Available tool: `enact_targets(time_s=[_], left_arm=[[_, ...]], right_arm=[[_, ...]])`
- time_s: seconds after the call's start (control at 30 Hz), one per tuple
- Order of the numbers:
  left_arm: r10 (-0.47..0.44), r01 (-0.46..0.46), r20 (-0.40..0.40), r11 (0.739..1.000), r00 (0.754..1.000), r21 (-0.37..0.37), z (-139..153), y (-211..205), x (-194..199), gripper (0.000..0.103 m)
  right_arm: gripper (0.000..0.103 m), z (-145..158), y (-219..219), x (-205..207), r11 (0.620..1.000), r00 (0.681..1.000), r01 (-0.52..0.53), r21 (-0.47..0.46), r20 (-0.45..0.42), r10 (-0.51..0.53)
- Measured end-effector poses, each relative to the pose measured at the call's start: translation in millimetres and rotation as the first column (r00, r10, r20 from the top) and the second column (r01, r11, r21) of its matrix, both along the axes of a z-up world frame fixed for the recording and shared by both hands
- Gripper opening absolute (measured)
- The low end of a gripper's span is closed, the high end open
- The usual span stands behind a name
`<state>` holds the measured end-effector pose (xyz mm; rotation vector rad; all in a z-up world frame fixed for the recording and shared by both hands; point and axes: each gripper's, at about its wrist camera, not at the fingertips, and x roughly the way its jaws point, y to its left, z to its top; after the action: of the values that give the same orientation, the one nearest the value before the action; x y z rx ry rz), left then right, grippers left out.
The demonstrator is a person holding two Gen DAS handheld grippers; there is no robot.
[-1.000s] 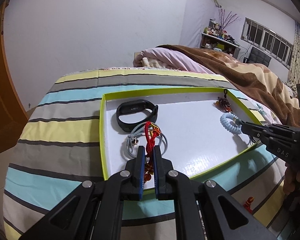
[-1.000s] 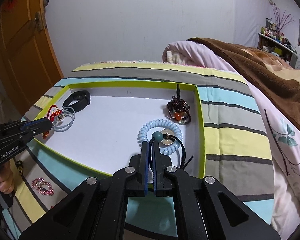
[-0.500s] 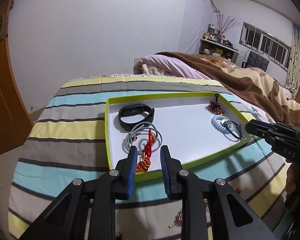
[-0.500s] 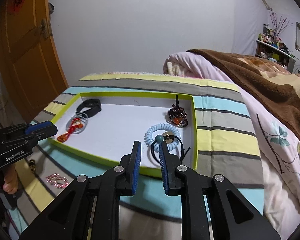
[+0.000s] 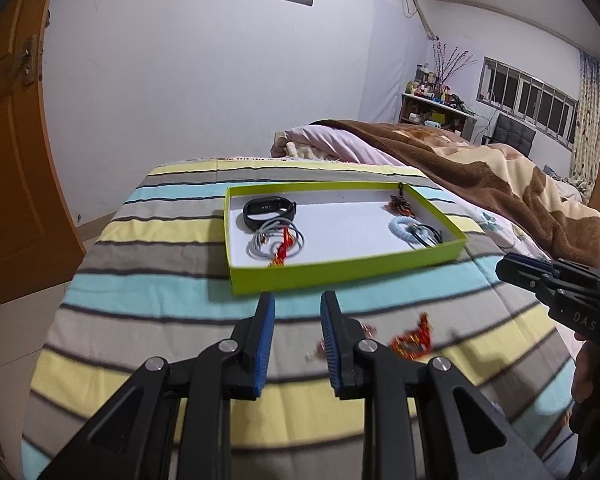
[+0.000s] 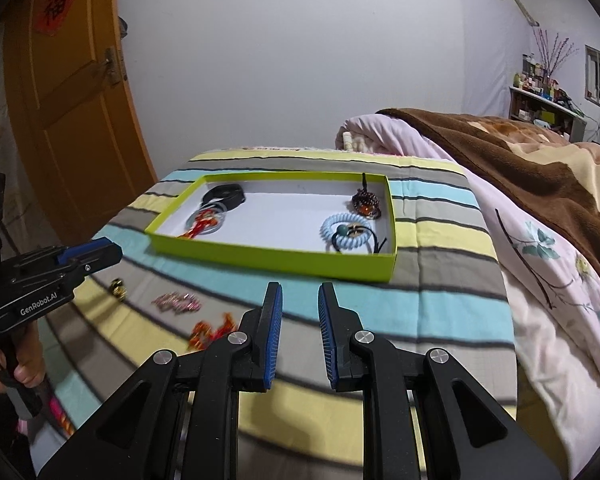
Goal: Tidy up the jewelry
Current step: 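Withdraw both open tools from the box back over the remaining jewelry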
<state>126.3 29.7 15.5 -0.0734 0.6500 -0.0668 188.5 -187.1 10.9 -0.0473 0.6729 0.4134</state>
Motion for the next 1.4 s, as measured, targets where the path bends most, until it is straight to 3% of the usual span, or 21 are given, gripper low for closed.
enact_targets(time_s=[0.37, 0.73, 1.4], left_arm=[[-0.002, 0.002, 0.045, 1.000, 0.999, 0.013, 11, -11, -57, 0.025], [0.019, -0.019, 0.048, 1.000, 0.999, -0.006, 11, -11, -89, 0.025], [0.033, -0.033, 0.033, 0.999, 0.999, -0.007, 4, -8, -95, 0.025]], right_arm=[[0.019, 12, -2, -61, 1.000, 0.999, -0.017, 0.019, 0.041, 0.017], [0.019, 9, -5, -99, 0.999, 0.999, -0.021, 0.024, 0.039, 0.020], [0.019, 0, -3, -100, 0.999, 0.999, -0.034, 0.029, 0.014, 0.033]])
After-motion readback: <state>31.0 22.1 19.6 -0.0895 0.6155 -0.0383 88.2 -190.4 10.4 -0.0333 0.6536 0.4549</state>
